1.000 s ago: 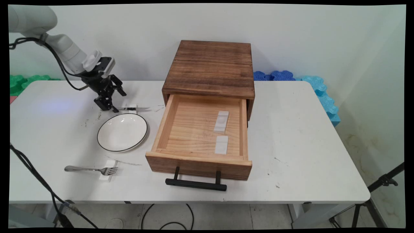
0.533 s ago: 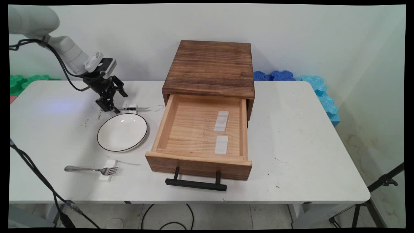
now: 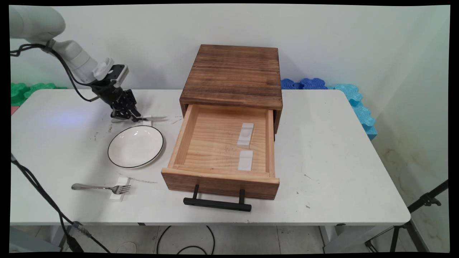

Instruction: Pick up the knife from the left of the white plate, then place the picked object into the drawer

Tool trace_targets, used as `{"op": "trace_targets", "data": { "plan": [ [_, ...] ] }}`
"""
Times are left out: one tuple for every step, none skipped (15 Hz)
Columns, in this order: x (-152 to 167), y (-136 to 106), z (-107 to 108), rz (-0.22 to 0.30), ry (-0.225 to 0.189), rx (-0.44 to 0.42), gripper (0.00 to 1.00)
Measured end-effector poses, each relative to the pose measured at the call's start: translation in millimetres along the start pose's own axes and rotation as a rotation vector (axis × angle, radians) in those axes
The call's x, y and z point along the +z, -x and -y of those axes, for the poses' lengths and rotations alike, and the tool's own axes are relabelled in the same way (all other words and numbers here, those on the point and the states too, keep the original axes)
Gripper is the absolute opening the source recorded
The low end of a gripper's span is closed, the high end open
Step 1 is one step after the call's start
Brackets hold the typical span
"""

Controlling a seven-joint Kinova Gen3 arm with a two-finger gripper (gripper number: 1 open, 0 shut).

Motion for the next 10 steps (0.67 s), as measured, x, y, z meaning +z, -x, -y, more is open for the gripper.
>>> {"op": "trace_targets", "data": {
  "plan": [
    [-0.2,0.2,-0.2,0.000,0.000,-0.001,0.00],
    [-0.4,0.4,-0.3,0.000,0.000,-0.002,0.00],
    [-0.4,0.7,-0.6,0.000,0.000,-0.002,0.00],
    [-0.6,1.4,-1.1,0.001,0.000,-0.003,0.00],
    [-0.8,1.8,-1.6,0.002,0.001,-0.003,0.00],
    [-1.0,2.1,-1.9,0.002,0.001,-0.003,0.00],
    [-1.4,2.7,-2.7,0.004,0.002,-0.004,0.00],
    [-1.8,3.5,-3.5,0.004,0.003,-0.004,0.00],
    [-2.4,4.1,-4.2,0.006,0.003,-0.004,0.00],
    [-2.8,4.6,-4.8,0.006,0.003,-0.005,0.00]
  ]
}}
